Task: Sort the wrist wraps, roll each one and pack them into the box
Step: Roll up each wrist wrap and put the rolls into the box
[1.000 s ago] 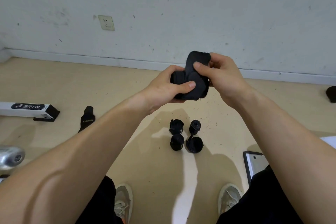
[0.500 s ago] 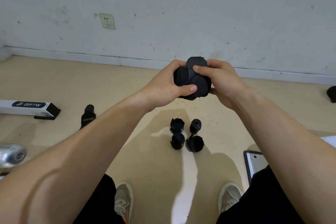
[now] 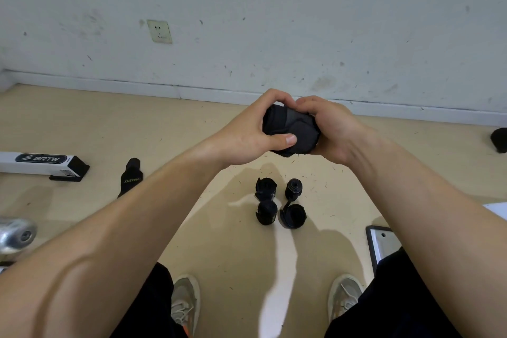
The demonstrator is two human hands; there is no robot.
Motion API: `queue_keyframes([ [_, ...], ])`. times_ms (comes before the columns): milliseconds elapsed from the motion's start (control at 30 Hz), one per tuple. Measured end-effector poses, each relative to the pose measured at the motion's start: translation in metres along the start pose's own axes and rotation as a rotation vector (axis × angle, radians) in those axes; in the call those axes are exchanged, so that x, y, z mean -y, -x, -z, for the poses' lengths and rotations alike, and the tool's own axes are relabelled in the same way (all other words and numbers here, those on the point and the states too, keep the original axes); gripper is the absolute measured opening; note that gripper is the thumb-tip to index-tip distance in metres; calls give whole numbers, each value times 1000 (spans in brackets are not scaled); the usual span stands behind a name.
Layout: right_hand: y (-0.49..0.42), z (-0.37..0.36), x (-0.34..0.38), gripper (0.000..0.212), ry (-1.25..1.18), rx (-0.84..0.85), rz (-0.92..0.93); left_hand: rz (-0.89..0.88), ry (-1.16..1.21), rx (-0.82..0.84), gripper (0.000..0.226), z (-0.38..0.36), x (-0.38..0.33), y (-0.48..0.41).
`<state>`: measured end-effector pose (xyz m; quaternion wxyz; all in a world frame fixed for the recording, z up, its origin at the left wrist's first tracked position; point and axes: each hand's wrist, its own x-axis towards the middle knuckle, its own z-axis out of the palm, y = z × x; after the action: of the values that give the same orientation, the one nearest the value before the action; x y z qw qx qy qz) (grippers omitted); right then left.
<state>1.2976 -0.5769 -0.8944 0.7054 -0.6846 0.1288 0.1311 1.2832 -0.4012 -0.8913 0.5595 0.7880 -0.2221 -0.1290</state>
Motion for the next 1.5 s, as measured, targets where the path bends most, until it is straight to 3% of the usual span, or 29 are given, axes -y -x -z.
queue_keyframes([
  [300,-1,1,1,23,12,18,-67,38,27,-23,49,5,11,-7],
  [433,7,0,11,19,215,-135,236,153,190,-119,42,11,11,-10],
  [567,20,1,14,13,429,-8,474,243,308,-184,23,26,14,-12],
  [667,17,-1,3,18,550,-3,498,278,389,-149,21,27,13,-11],
  [967,16,-9,3,19,573,-144,508,353,509,-178,28,22,9,-9],
  [1233,17,-6,3,17,490,-32,621,415,636,-381,31,25,7,-13],
  [1500,19,-9,6,28,536,60,624,437,528,-353,24,20,12,-13],
])
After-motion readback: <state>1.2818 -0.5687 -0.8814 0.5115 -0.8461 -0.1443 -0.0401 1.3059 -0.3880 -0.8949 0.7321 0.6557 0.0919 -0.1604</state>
